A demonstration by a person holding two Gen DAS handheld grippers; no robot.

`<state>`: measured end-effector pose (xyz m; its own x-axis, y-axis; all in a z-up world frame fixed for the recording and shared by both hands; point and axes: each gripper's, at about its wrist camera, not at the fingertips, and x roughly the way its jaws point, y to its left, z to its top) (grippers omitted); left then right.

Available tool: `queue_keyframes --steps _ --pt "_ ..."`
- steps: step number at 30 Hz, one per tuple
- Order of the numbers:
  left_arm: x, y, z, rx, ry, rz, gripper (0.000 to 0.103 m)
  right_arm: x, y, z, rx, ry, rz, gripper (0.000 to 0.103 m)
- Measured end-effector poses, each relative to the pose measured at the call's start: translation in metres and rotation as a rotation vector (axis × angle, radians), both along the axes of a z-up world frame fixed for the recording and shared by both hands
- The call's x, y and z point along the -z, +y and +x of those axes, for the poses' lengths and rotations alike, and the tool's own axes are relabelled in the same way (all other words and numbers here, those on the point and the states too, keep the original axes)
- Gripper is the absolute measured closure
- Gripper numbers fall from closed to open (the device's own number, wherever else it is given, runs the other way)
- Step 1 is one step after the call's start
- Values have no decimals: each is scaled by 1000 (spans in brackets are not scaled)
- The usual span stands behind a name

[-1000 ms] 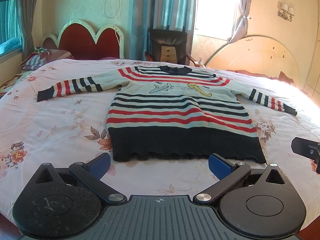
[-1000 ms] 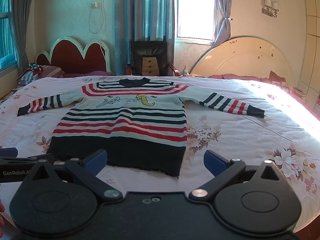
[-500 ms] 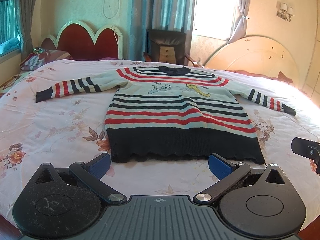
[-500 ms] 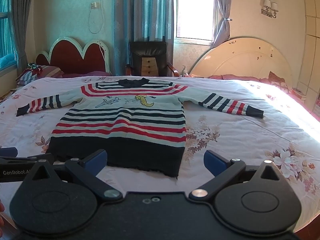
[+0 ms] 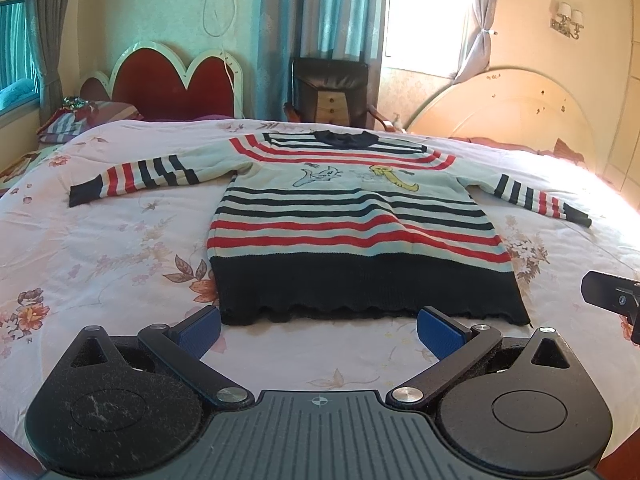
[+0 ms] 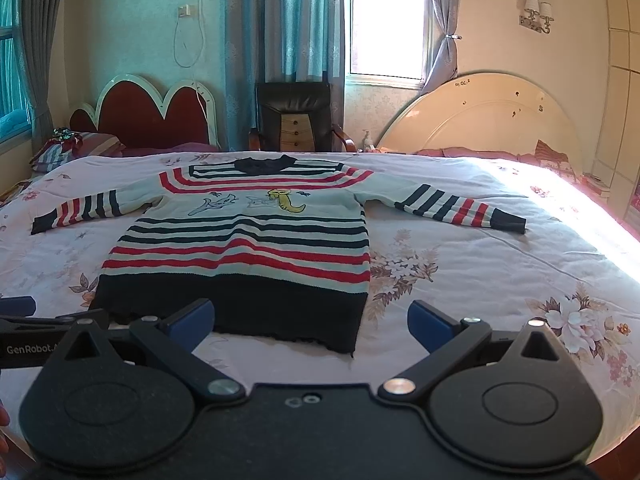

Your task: Fold small clothes

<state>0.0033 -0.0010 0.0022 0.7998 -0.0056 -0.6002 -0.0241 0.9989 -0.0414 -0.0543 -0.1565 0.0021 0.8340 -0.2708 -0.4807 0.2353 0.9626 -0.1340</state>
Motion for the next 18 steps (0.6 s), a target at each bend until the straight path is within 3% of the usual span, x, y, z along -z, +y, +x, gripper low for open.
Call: queue_keyframes --steps 18 --pt "1 0 2 1 -3 3 0 3 5 4 -5 6 -2 1"
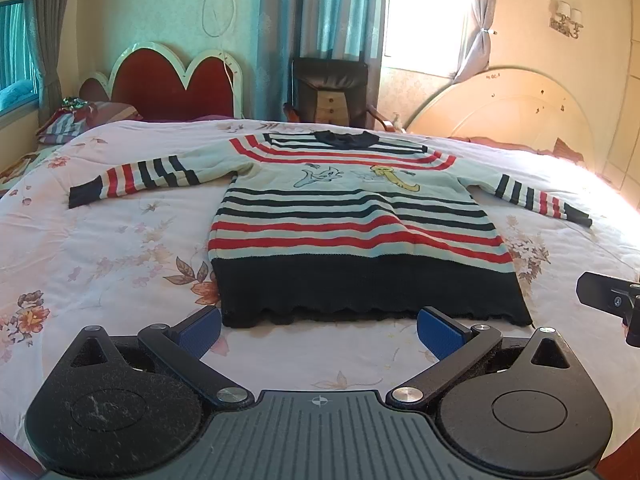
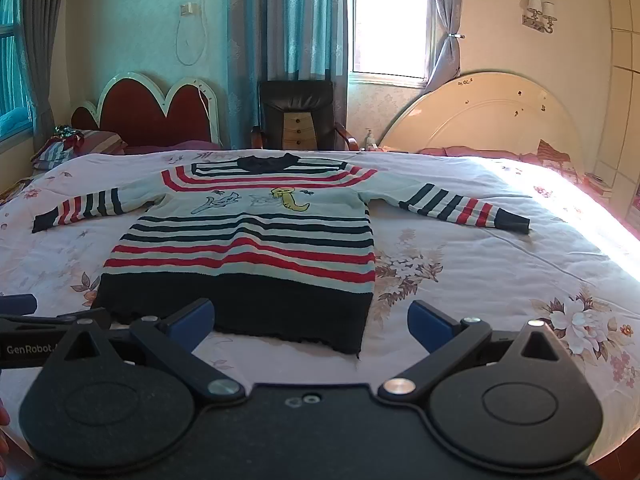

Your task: Fold small clothes

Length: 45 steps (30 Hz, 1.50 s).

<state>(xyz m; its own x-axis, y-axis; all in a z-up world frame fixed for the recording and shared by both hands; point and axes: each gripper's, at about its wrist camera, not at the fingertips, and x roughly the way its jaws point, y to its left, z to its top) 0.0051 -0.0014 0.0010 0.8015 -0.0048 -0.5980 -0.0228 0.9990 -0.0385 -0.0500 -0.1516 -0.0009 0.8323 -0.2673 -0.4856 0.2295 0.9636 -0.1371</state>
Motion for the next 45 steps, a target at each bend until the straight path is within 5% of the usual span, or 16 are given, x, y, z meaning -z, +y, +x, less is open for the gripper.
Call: queue_keyframes --steps 15,22,28,36,41,45 --pt "3 1 2 -1 8 -8 0 1 -3 0 0 2 4 1" --pt "5 -23 31 82 53 -4 0 1 -24 2 51 3 13 1" --pt "0 -38 87 129 -2 -44 0 -12 -88 23 157 -44 90 1" --pt "1 -61 193 68 -69 -50 0 -20 -223 82 323 -167 247 2" --pt "23 -74 262 21 -38 -163 0 1 -324 136 432 -201 389 54" --pt "42 -86 301 -33 -12 -179 0 27 -392 167 513 -242 514 53"
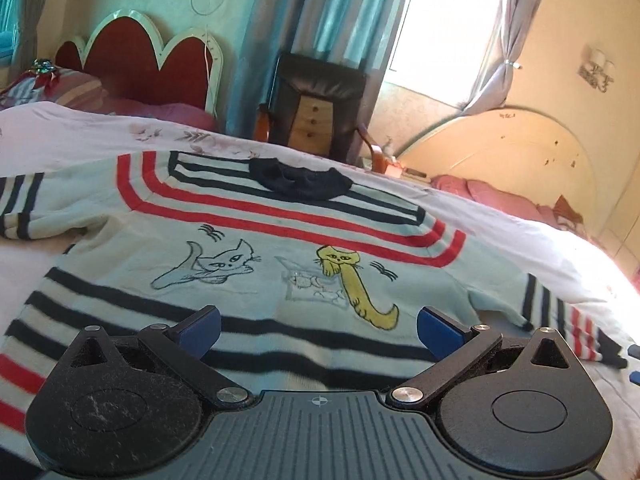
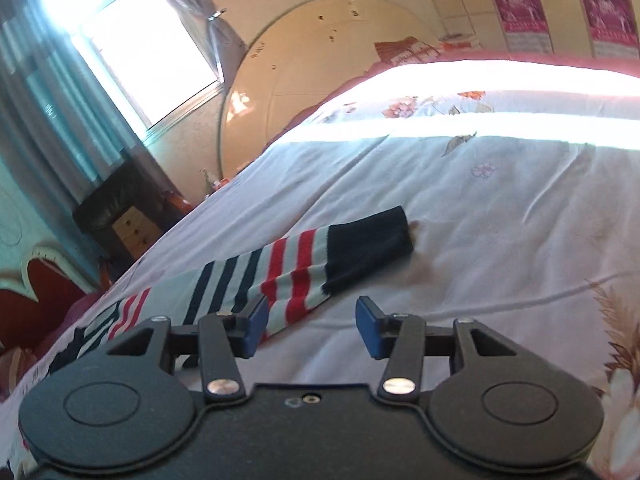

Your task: Fold small clothes

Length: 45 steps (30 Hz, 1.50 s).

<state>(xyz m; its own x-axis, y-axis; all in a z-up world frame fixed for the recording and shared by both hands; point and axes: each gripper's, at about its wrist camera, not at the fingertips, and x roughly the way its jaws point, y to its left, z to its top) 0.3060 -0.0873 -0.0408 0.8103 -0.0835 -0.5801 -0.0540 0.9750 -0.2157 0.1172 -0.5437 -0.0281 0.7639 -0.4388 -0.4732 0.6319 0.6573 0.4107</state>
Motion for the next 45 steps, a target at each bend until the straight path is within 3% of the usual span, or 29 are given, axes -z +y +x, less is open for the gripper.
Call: queue_keyframes --steps 3,7,9,11,12,14,16,22,26,34,40,43,45 --pt "10 -6 30 -14 102 -2 0 20 -35 16 57 -22 93 49" --pt "13 -3 47 -52 106 38 0 34 -56 23 82 -47 138 51" --pt "16 -2 54 -65 136 91 0 35 -56 27 85 -37 118 58" --pt "18 7 58 -40 143 92 0 34 -55 33 83 6 78 89" --pt "18 12 58 -43 145 99 0 35 -55 35 79 21 71 94" --pt "18 23 59 -35 148 91 0 35 -58 39 76 26 68 96" --pt "16 37 60 -31 143 81 0 26 -50 47 61 47 -1 96" --pt "10 72 66 -28 106 79 0 -19 30 89 -173 10 -254 96" --pt "7 98 71 -19 84 33 0 -30 102 129 -354 2 -286 96" --pt "5 161 77 -6 69 -84 0 -4 239 214 -617 53 -265 96" --pt "12 183 85 24 68 -138 0 30 295 248 -720 138 -290 96" --pt "18 179 94 55 83 -166 0 47 308 254 -761 199 -322 89" --pt "21 170 101 90 85 -193 0 42 310 242 -780 192 -359 73"
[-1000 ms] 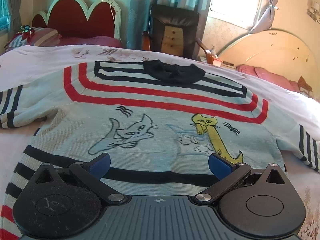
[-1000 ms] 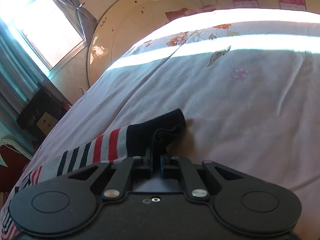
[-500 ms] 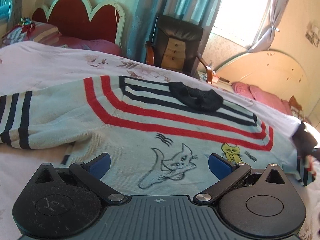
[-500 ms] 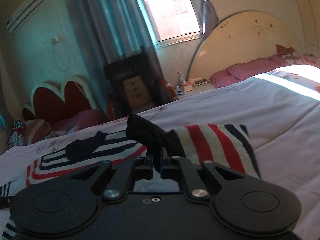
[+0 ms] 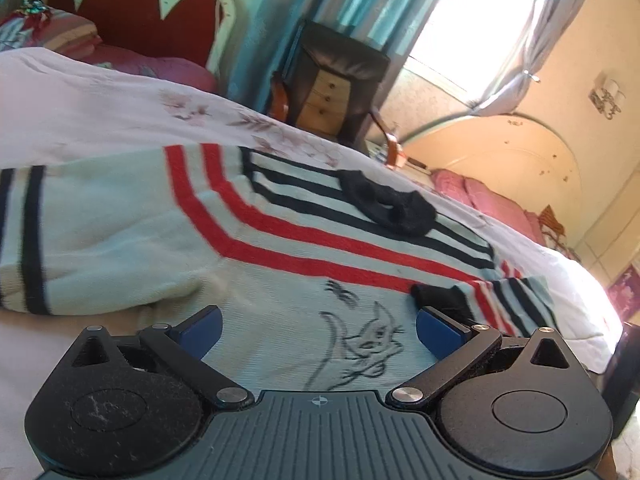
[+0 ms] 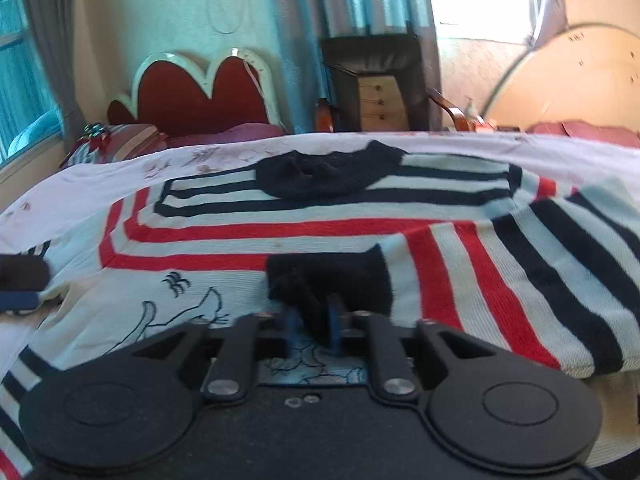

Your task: Fold small clothes

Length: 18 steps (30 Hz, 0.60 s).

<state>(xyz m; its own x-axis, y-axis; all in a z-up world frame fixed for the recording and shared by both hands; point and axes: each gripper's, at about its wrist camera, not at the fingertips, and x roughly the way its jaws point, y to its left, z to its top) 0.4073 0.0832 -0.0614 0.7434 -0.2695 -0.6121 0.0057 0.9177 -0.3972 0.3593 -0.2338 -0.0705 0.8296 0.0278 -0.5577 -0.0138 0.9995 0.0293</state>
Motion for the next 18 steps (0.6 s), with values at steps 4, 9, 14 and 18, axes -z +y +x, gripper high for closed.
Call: queue_keyframes --steps 4,9,14,18 --pt "7 -33 23 115 13 -127 1 -18 -20 -42 35 -86 14 56" --pt "35 -86 63 229 134 -269 47 -35 -64 -84 193 -103 153 56" --pt "47 -119 89 228 125 -238 86 -43 -101 -114 297 -116 267 56" --pt "37 -112 92 215 73 -207 98 -40 -126 -123 362 -123 352 55"
